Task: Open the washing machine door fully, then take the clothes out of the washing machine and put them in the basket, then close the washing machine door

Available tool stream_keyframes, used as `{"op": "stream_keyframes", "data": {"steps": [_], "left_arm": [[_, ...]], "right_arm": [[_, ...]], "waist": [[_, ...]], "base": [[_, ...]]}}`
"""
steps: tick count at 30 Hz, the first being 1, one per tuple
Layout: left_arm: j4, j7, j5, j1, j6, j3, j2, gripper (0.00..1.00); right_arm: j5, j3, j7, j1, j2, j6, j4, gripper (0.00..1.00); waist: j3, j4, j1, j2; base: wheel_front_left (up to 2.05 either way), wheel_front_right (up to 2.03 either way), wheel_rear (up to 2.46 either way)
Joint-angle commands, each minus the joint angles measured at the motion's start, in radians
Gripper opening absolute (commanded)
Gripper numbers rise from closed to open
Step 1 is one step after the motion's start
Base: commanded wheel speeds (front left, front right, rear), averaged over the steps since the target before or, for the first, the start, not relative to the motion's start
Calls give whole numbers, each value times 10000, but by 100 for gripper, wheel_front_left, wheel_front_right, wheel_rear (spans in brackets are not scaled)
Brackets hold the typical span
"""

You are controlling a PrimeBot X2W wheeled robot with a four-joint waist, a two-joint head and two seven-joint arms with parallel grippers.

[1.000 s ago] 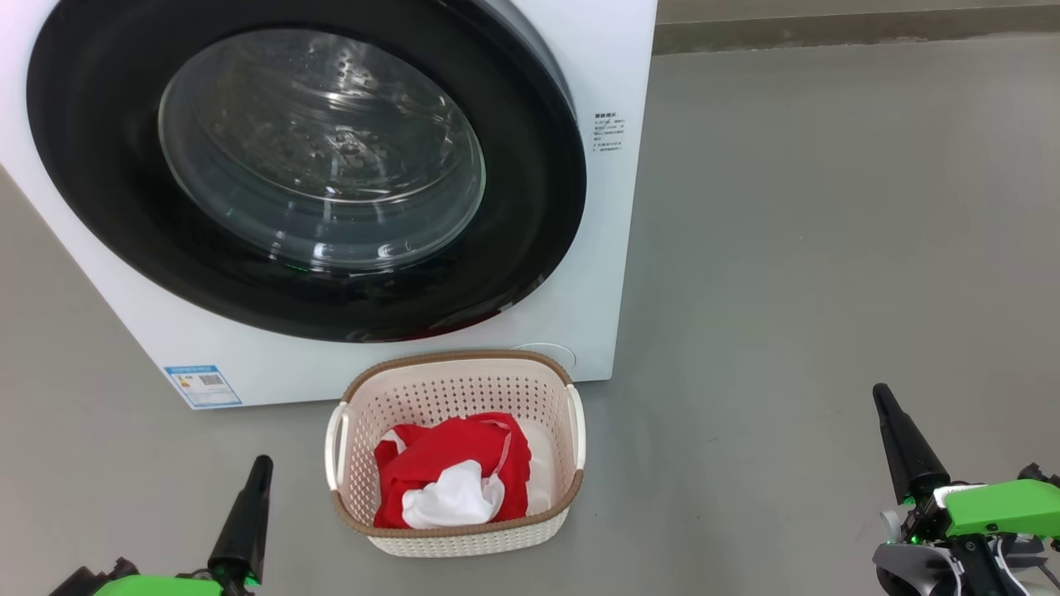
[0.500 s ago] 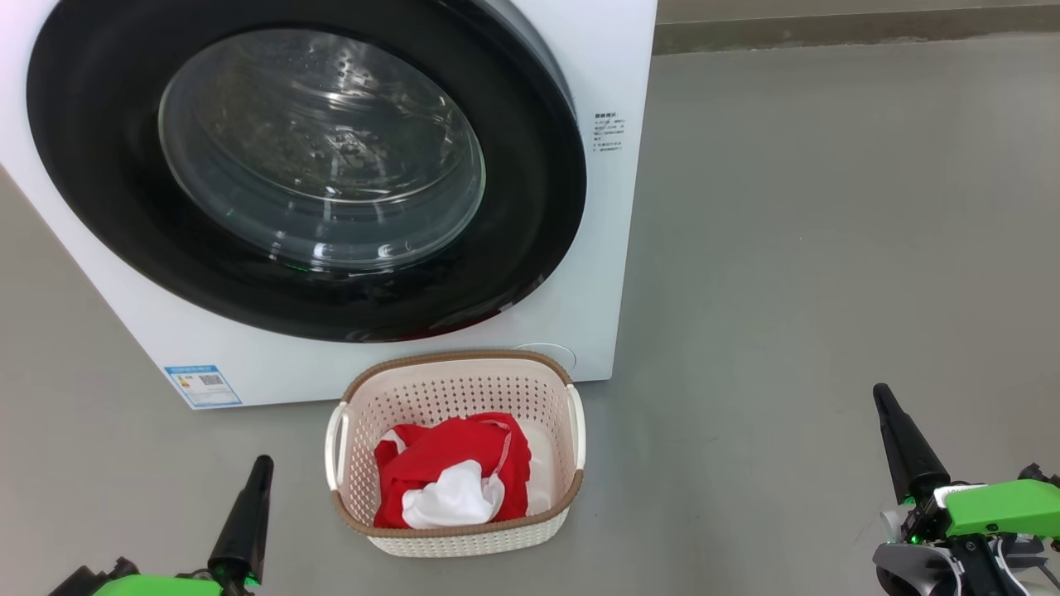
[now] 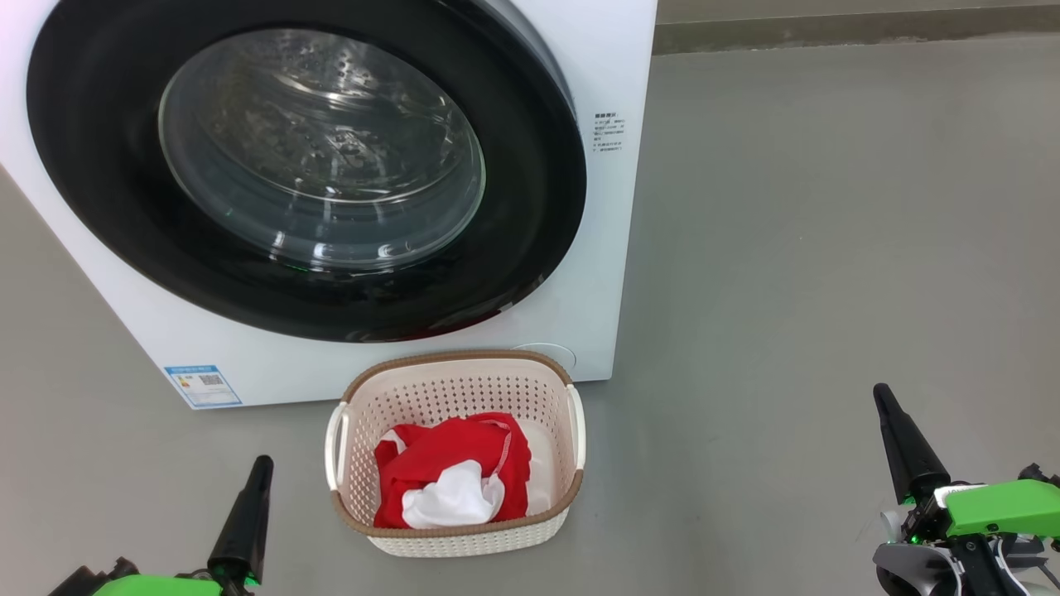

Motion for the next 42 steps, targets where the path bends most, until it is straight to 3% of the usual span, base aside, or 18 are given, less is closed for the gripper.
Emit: {"op": "stream_keyframes", "data": {"steps": [1,42], "left_arm": [[-201,40,80,-413,-69,358,74,0],[-201,62,104,-415,-69,386,55,0]], "right_arm": [[-101,155,84,-428,-61,-6,-244,0],[-135,115,117,-432,-33,-6,-242,0]], "waist": [[0,0,0,0],[0,0,0,0]], "base": [[0,0,0],[0,0,0]]}}
